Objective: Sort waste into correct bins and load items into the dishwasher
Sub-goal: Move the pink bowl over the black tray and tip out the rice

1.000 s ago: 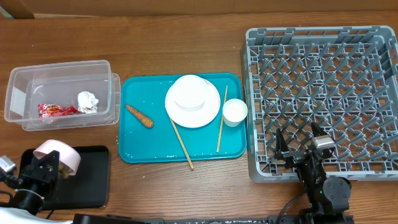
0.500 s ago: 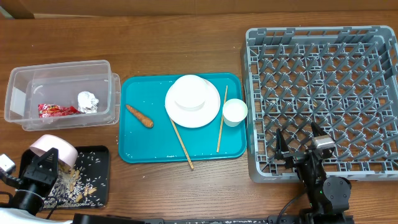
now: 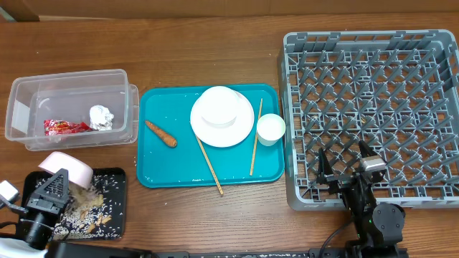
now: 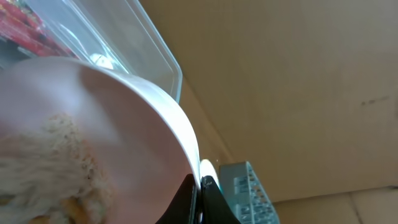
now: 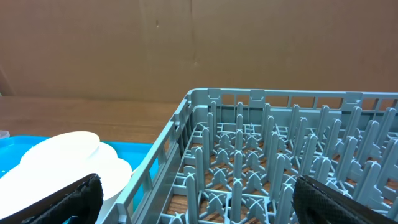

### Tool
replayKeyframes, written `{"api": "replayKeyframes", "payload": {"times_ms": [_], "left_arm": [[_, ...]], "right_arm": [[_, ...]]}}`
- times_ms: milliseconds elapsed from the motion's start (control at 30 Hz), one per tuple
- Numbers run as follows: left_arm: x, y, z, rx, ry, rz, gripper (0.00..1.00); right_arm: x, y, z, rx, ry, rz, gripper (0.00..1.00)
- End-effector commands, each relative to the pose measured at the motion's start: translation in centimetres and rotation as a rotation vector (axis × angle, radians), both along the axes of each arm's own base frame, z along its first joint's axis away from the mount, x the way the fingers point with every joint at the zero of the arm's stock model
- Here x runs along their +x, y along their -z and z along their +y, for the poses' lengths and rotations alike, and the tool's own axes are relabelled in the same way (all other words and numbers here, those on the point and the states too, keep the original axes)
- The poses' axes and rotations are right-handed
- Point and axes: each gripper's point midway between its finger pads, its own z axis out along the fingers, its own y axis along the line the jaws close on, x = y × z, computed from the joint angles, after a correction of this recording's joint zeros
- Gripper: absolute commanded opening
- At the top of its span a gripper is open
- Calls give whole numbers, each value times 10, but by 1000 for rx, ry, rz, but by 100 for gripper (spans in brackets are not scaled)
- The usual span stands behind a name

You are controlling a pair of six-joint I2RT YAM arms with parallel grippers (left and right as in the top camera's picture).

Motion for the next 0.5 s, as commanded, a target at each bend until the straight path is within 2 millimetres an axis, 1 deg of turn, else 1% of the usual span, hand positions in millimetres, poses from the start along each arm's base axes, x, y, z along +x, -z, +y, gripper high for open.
{"api": "replayKeyframes", "payload": {"times_ms": [0, 67, 133, 233, 300, 433, 467], "left_arm": [[0, -5, -3, -35, -7, -48, 4], [-1, -4, -5, 23, 9, -52, 4], [-2, -2, -8, 4, 14, -34, 4], [-2, -1, -7, 51, 21, -40, 4], [-2, -3, -8, -7, 11, -34, 4], [-2, -3, -10, -16, 13, -33, 4], [-2, -4, -10, 10, 17, -40, 4]], "right_arm": [[0, 1, 0, -3, -1, -7, 100], [0, 1, 0, -3, -1, -7, 100], [0, 1, 0, -3, -1, -7, 100], [0, 1, 0, -3, -1, -7, 100], [0, 1, 0, -3, -1, -7, 100], [0, 1, 0, -3, -1, -7, 100], [0, 1, 0, -3, -1, -7, 100]]}}
